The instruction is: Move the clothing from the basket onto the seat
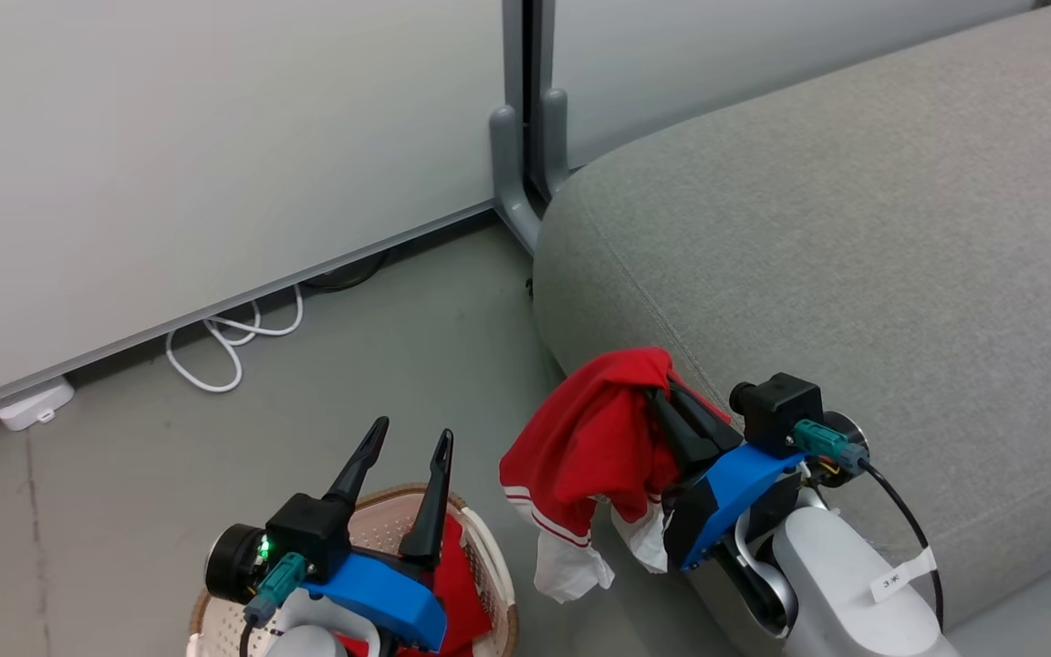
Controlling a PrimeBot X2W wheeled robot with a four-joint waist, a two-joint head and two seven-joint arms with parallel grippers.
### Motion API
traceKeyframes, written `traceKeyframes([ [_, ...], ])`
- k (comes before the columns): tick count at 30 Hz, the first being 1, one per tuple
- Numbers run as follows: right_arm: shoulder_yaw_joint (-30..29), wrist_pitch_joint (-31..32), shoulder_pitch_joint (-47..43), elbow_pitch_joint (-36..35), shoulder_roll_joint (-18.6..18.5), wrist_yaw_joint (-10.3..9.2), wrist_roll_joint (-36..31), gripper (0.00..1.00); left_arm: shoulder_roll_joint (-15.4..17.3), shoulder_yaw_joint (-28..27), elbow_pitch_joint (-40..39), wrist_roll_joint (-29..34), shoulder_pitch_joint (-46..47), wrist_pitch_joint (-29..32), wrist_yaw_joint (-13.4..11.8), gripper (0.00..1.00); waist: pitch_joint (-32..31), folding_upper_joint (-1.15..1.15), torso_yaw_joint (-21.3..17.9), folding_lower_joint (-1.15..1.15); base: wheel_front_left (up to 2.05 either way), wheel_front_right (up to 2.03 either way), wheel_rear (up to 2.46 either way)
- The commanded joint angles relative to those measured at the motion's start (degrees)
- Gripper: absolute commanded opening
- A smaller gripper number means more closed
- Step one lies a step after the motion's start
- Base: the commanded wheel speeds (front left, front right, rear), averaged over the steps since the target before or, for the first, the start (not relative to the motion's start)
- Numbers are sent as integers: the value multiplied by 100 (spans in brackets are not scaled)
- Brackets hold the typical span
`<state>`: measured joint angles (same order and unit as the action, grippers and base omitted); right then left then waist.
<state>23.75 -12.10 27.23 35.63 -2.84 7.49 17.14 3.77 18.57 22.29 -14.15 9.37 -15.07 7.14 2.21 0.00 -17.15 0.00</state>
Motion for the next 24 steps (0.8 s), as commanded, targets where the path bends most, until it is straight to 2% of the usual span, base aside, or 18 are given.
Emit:
traceKeyframes([
  [1,12,17,-57,-63,-7,1,-15,0,21,-41,-23,25,76,-15,49,100,111,0,-232,0,0,0,0],
  [13,-22,9,-151,-250,-8,1,58,0,83,36,-78,52,142,-15,33,100,237,0,-759,0,0,0,0],
  [24,40,22,-196,-277,-8,1,149,0,111,78,-80,7,135,-15,33,100,240,0,-945,0,0,0,0],
])
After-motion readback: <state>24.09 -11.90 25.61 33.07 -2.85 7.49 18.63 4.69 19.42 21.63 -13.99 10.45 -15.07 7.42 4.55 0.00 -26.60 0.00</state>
